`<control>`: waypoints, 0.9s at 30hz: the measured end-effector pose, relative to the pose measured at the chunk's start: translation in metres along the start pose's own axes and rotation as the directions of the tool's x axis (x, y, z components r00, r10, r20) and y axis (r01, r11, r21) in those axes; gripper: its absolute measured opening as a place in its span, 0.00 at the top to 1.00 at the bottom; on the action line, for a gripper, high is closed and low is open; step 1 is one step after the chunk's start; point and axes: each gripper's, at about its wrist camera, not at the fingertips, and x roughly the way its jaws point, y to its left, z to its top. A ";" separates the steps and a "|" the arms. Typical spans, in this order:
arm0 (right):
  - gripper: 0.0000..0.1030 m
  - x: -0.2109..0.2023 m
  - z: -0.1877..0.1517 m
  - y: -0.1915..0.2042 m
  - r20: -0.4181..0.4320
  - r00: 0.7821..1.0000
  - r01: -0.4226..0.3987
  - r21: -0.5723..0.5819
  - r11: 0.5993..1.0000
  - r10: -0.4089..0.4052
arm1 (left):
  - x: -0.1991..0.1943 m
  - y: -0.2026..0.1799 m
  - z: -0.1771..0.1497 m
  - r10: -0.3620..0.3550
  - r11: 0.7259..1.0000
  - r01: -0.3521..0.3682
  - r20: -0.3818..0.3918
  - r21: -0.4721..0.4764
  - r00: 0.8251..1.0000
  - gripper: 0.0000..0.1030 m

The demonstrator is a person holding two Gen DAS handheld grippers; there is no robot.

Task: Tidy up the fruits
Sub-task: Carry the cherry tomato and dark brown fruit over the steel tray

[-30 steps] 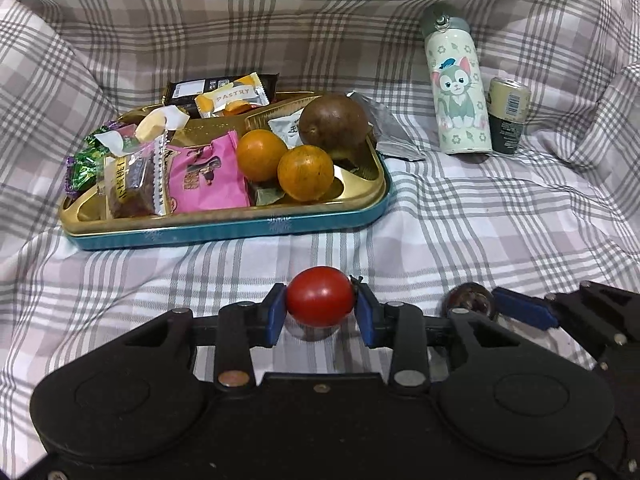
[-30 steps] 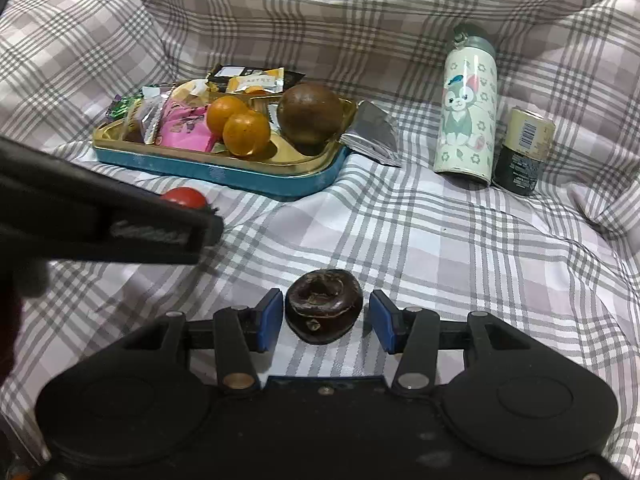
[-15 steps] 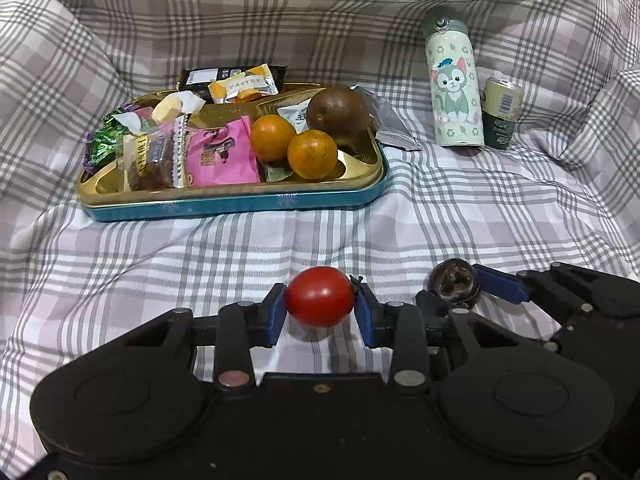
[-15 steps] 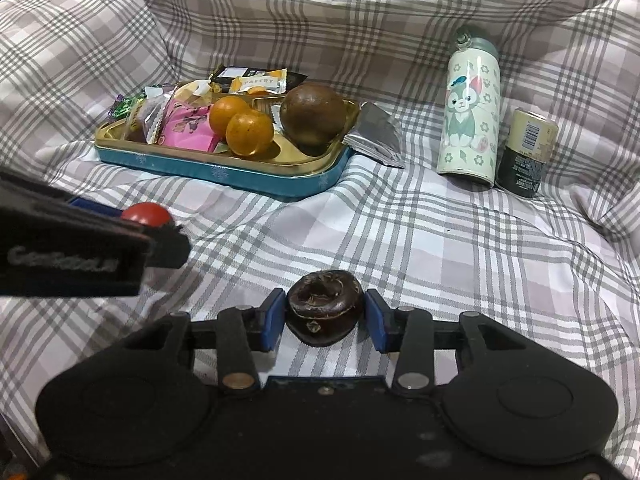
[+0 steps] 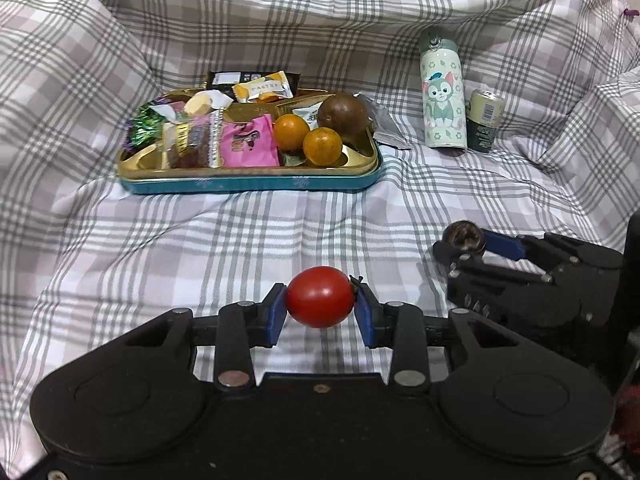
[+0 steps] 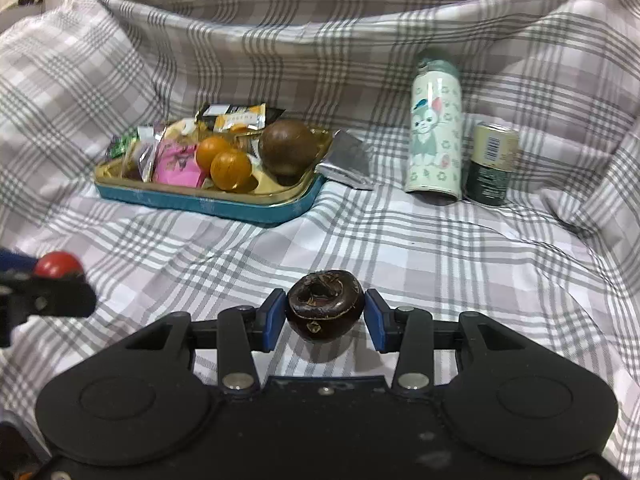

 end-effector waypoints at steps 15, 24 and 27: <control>0.58 -0.111 -0.041 -0.010 0.033 0.999 0.027 0.187 0.982 -0.034 | -0.066 0.001 -0.047 -0.004 1.000 0.004 0.031 -0.012 1.000 0.56; 0.58 -0.174 -0.074 0.014 0.020 1.000 0.004 0.151 0.989 -0.007 | -0.085 -0.008 -0.074 -0.007 1.000 0.008 0.020 -0.018 1.000 0.56; 0.58 -0.187 -0.085 0.021 0.005 1.000 0.002 0.163 0.987 -0.003 | -0.088 -0.013 -0.083 -0.003 1.000 0.004 0.014 -0.013 1.000 0.56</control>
